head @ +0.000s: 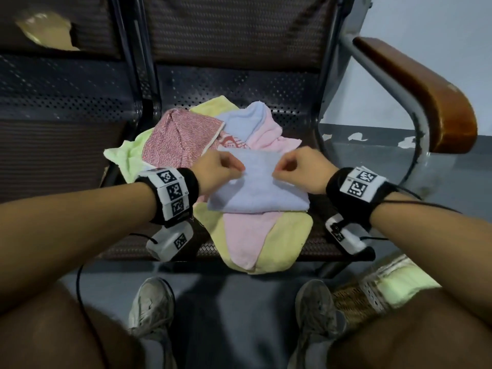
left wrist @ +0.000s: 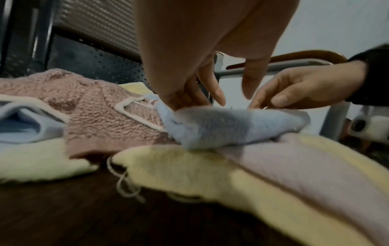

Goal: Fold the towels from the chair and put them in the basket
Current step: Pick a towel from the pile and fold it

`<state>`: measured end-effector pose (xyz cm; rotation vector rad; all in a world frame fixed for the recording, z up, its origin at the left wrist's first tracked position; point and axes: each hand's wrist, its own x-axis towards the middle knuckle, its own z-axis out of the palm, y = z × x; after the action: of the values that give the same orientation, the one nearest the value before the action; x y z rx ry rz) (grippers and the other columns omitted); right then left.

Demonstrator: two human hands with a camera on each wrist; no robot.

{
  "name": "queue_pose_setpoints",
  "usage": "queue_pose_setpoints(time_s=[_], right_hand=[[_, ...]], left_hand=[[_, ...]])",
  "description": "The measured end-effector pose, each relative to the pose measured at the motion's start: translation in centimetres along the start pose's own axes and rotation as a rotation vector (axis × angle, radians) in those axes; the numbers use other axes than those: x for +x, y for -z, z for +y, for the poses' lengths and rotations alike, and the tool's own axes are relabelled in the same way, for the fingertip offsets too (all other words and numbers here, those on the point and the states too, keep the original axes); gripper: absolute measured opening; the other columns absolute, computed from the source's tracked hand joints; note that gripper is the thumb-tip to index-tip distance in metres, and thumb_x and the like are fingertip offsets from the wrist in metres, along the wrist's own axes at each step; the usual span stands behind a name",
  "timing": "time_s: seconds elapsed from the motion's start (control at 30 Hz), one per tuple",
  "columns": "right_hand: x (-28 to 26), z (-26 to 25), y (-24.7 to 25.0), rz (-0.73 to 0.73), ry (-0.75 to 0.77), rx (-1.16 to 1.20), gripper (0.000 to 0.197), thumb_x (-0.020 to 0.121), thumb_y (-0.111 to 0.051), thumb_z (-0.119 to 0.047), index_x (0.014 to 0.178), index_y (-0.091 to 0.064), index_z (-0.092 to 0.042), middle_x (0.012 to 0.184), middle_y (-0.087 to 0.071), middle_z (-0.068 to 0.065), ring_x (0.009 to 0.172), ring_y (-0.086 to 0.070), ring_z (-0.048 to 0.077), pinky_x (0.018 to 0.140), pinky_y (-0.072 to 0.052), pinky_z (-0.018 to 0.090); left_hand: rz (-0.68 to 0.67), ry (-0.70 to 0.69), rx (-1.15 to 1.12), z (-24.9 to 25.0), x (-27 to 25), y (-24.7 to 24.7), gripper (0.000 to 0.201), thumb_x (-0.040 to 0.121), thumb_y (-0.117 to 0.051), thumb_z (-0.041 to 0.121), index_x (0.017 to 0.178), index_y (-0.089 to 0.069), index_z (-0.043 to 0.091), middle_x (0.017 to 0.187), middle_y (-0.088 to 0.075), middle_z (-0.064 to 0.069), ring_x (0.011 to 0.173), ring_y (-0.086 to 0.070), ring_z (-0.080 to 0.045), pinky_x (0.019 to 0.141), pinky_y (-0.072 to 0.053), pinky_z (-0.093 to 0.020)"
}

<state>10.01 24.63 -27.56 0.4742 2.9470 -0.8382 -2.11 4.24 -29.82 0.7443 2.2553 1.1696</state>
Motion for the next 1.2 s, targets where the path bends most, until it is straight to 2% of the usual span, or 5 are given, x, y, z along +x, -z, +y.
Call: queue_pose_setpoints(time_s=[0.23, 0.53, 0.73, 0.97, 1.2], right_hand=[[-2.9, 0.6, -1.6, -0.218, 0.095, -0.206, 0.054, 0.086, -0.072, -0.035, 0.137, -0.059, -0.023, 0.136, -0.062, 0.0, 0.127, -0.055, 0.021, 0.106, -0.04, 0.027], [-3.5, 0.1, 1.3, -0.142, 0.05, 0.026, 0.023, 0.095, -0.055, -0.018, 0.086, -0.063, 0.002, 0.082, -0.062, 0.015, 0.079, -0.057, 0.026, 0.076, -0.047, 0.038], [-3.2, 0.7, 1.3, -0.218, -0.129, 0.31, 0.024, 0.094, -0.062, -0.021, 0.105, -0.072, -0.002, 0.111, -0.072, 0.016, 0.101, -0.068, 0.027, 0.093, -0.051, 0.039], [-1.6, 1.8, 0.3, -0.021, -0.15, -0.01, 0.028, 0.096, -0.058, -0.039, 0.106, -0.07, -0.015, 0.104, -0.07, 0.006, 0.098, -0.064, 0.024, 0.085, -0.05, 0.034], [-0.9, 0.5, 0.4, -0.06, -0.176, -0.115, 0.028, 0.089, -0.06, -0.027, 0.115, -0.066, -0.02, 0.112, -0.068, 0.001, 0.105, -0.063, 0.022, 0.087, -0.049, 0.029]], left_hand=[[-0.242, -0.117, 0.43, -1.8, -2.4, -1.0, 0.083, 0.069, -0.085, 0.015, 0.143, -0.048, 0.024, 0.146, -0.047, 0.001, 0.13, -0.046, -0.016, 0.1, -0.032, -0.017], [-0.077, 0.077, -0.107, 0.0, -2.8, 1.3, 0.006, 0.086, -0.065, 0.009, 0.09, -0.063, 0.006, 0.092, -0.064, -0.017, 0.074, -0.069, -0.024, 0.061, -0.055, -0.029], [0.027, 0.125, -0.165, -0.4, -2.1, 1.2, 0.023, 0.086, -0.069, 0.031, 0.102, -0.067, 0.015, 0.108, -0.069, -0.009, 0.103, -0.065, -0.029, 0.095, -0.053, -0.045], [-0.103, 0.494, -0.09, -1.3, -2.3, -0.5, 0.061, 0.085, -0.057, 0.067, 0.092, -0.061, 0.007, 0.067, -0.067, -0.009, 0.051, -0.061, -0.023, 0.046, -0.047, -0.023], [0.046, 0.351, -0.33, 0.3, -2.0, -0.7, 0.047, 0.082, -0.074, 0.044, 0.101, -0.064, 0.002, 0.073, -0.075, -0.015, 0.07, -0.074, -0.029, 0.063, -0.056, -0.033]])
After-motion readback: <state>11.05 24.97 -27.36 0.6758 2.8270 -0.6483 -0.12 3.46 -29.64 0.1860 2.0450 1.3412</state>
